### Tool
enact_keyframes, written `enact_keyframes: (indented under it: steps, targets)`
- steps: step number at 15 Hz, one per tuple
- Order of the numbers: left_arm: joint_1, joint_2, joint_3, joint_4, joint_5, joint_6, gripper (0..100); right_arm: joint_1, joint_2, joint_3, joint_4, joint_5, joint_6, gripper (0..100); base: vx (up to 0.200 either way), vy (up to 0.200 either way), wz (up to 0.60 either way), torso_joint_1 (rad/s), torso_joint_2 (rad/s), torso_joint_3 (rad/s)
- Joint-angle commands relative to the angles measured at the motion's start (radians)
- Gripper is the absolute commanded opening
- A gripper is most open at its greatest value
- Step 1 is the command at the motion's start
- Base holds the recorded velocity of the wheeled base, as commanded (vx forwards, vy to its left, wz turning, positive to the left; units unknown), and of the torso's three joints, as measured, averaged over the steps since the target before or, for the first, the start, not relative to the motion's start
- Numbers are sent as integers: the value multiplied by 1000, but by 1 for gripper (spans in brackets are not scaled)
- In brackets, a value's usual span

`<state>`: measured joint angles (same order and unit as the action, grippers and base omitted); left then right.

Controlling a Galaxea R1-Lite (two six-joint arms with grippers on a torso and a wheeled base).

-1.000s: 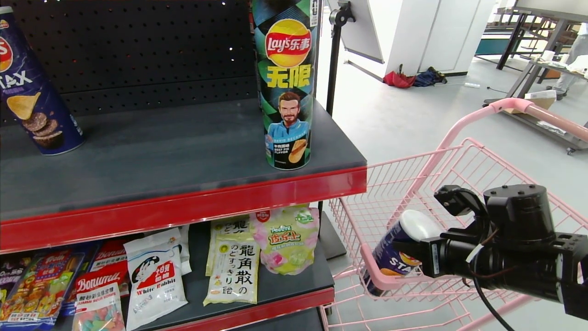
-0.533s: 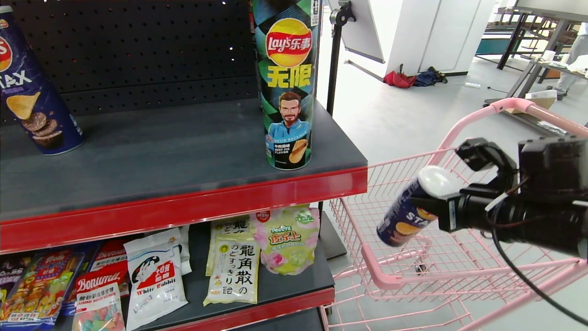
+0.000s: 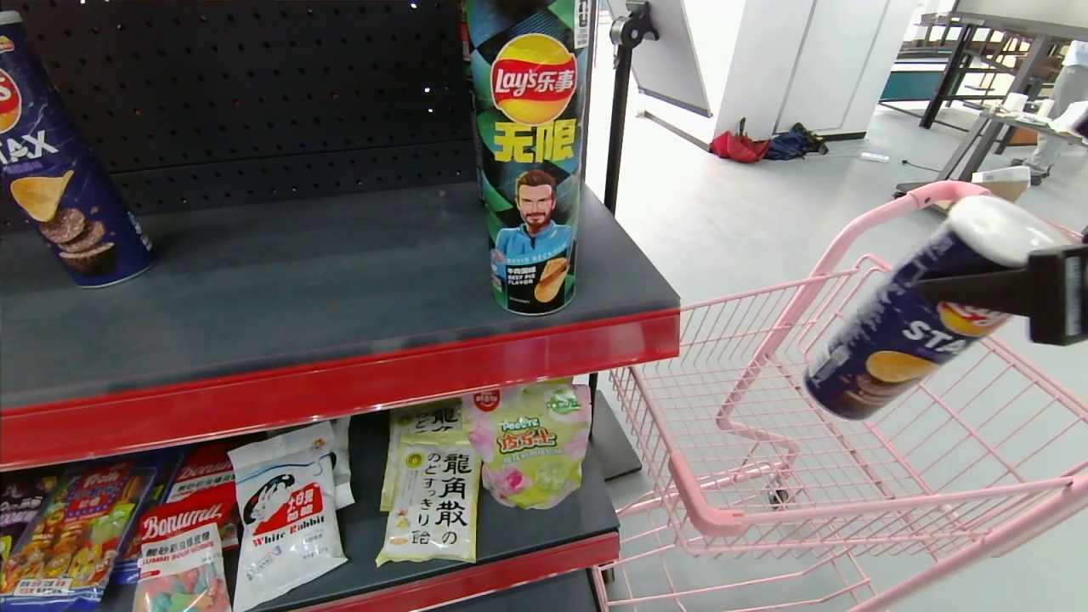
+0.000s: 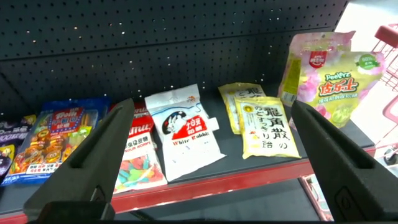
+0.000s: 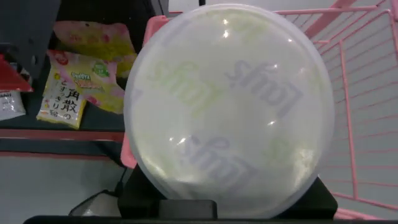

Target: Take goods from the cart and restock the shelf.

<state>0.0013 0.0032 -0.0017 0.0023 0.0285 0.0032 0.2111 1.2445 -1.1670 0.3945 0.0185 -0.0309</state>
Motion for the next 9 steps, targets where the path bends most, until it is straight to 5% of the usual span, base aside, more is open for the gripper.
enact_keyframes:
  steps: [1, 4, 9]
  targets:
    - [0, 1, 0, -1, -1, 0, 100, -90, -178, -72, 132, 0, -1, 0, 0, 0, 0, 0, 0, 0]
    - [0, 1, 0, 1, -1, 1, 100, -179, -362, 43, 215, 0, -14, 0, 0, 0, 0, 0, 0, 0]
    - [0, 1, 0, 1, -1, 1, 100, -191, -570, 208, 219, -19, -50, 0, 0, 0, 0, 0, 0, 0]
